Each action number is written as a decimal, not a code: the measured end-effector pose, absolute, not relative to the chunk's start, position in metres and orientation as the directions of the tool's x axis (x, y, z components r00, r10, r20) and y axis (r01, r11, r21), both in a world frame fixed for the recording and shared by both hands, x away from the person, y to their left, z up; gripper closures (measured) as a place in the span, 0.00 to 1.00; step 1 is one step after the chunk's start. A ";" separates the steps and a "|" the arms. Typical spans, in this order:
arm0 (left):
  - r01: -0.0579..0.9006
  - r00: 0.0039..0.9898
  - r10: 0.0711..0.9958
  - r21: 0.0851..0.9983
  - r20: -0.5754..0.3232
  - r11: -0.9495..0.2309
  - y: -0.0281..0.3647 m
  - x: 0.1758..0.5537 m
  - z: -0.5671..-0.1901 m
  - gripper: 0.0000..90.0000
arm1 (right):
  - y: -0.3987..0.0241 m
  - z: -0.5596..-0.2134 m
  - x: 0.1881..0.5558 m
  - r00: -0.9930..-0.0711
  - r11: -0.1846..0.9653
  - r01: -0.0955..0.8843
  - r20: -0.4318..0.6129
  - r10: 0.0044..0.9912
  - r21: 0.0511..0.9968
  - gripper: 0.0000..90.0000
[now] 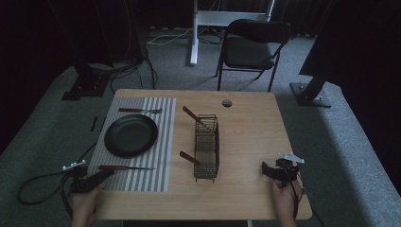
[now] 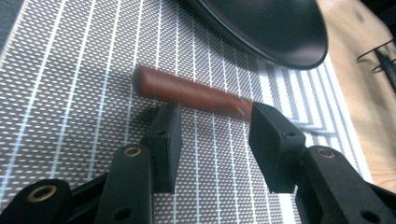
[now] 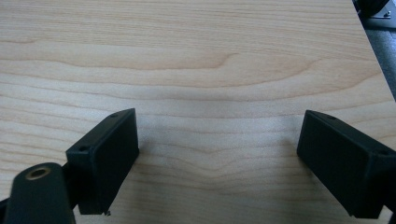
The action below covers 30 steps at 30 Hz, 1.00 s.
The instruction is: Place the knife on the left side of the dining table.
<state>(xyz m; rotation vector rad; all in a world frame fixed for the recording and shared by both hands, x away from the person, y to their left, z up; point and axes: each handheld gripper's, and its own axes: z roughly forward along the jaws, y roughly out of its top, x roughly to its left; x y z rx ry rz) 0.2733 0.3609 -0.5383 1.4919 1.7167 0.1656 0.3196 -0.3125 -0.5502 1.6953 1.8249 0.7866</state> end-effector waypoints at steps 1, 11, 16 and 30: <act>0.758 0.055 0.868 0.587 -0.493 0.284 0.361 0.273 -0.538 0.62 | -0.312 -0.550 0.320 -0.078 0.046 0.693 0.011 0.997 0.720 0.13; 0.717 0.058 0.892 0.640 -0.447 0.274 0.362 0.258 -0.538 0.50 | -0.312 -0.550 0.320 -0.078 0.046 0.693 0.011 0.997 0.720 0.13; 0.684 0.134 0.948 0.719 -0.289 0.123 0.346 0.250 -0.536 0.39 | -0.312 -0.550 0.320 -0.078 0.046 0.693 0.011 0.997 0.720 0.13; 0.688 0.069 0.997 0.726 -0.045 -0.015 0.313 0.239 -0.541 0.00 | -0.312 -0.550 0.320 -0.078 0.046 0.693 0.011 0.997 0.720 0.13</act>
